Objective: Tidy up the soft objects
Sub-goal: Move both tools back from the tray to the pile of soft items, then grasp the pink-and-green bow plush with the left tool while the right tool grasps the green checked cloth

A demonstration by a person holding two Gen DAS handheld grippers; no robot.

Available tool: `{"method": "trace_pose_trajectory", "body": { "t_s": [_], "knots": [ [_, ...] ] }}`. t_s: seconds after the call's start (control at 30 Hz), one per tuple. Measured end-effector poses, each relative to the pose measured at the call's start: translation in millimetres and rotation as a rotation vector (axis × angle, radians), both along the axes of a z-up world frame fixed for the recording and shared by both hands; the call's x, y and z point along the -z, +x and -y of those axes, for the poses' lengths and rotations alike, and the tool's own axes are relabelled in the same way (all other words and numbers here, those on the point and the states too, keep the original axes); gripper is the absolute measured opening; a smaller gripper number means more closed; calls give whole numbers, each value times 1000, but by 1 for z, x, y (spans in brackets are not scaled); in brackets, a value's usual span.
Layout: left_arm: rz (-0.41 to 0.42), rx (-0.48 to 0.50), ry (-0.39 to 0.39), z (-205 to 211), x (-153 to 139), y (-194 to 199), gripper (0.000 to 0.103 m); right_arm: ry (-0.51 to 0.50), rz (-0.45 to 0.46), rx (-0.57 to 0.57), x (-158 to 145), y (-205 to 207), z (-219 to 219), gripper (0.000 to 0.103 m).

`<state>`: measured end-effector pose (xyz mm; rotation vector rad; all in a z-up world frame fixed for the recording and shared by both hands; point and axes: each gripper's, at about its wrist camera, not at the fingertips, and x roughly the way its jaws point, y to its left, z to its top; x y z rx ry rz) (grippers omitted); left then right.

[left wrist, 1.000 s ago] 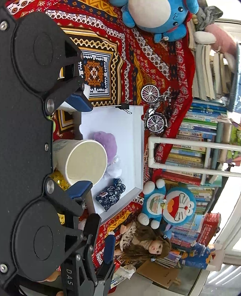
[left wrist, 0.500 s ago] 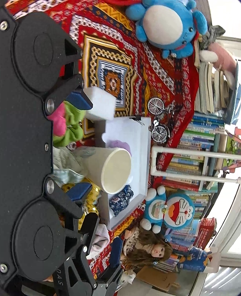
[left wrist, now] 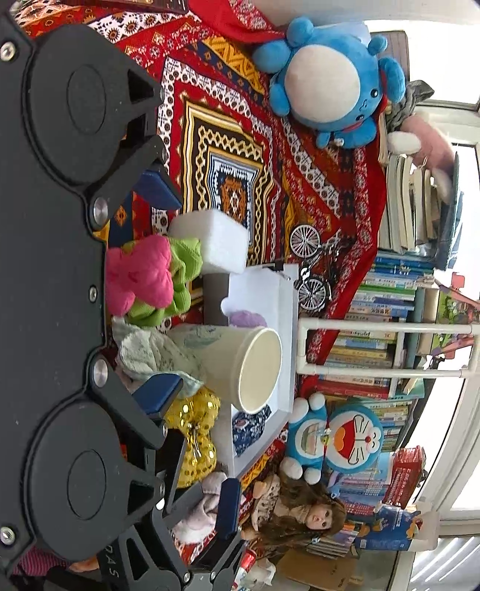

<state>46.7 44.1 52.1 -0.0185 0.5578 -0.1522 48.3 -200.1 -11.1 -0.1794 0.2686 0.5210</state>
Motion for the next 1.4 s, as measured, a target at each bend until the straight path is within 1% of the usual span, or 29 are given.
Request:
{"method": "trace_pose_trajectory", "body": {
  "t_s": [0.13, 0.33, 0.5, 0.6, 0.7, 0.8, 0.9, 0.97, 1.07, 1.17, 1.23, 1.27, 1.33, 1.4],
  "knots": [
    [6, -25, 10, -4, 8, -2, 96, 19, -7, -5, 10, -4, -2, 103],
    [-50, -31, -25, -12, 20, 2, 96, 12, -10, -15, 23, -12, -9, 103],
    [-57, -48, -27, -15, 28, 2, 96, 1, -3, -24, 31, -17, -18, 103],
    [-71, -36, -30, -16, 31, 4, 93, -1, -18, -28, 34, -16, -22, 103],
    [-85, -41, -49, -19, 34, 6, 89, 7, -56, -44, 36, -14, -25, 103],
    [-98, -46, -73, -21, 37, 8, 85, 31, -80, -62, 36, -13, -26, 103],
    [-111, -37, -82, -22, 40, 9, 79, 26, -91, -67, 37, -12, -29, 103],
    [-120, -27, -84, -22, 41, 10, 73, 22, -102, -68, 38, -12, -31, 100],
    [-131, -16, -89, -21, 42, 11, 67, 13, -119, -68, 40, -11, -32, 94],
    [-138, -9, -93, -20, 43, 12, 61, 7, -129, -64, 41, -11, -33, 85],
    [-140, -6, -94, -19, 43, 12, 57, 2, -140, -55, 41, -10, -34, 77],
    [-141, -4, -94, -19, 43, 12, 54, 3, -145, -48, 41, -10, -34, 74],
    [-144, 0, -94, -18, 43, 12, 52, 8, -163, -36, 42, -7, -33, 60],
    [-145, 3, -95, -18, 44, 13, 51, 17, -186, -28, 43, -5, -31, 54]
  ]
}}
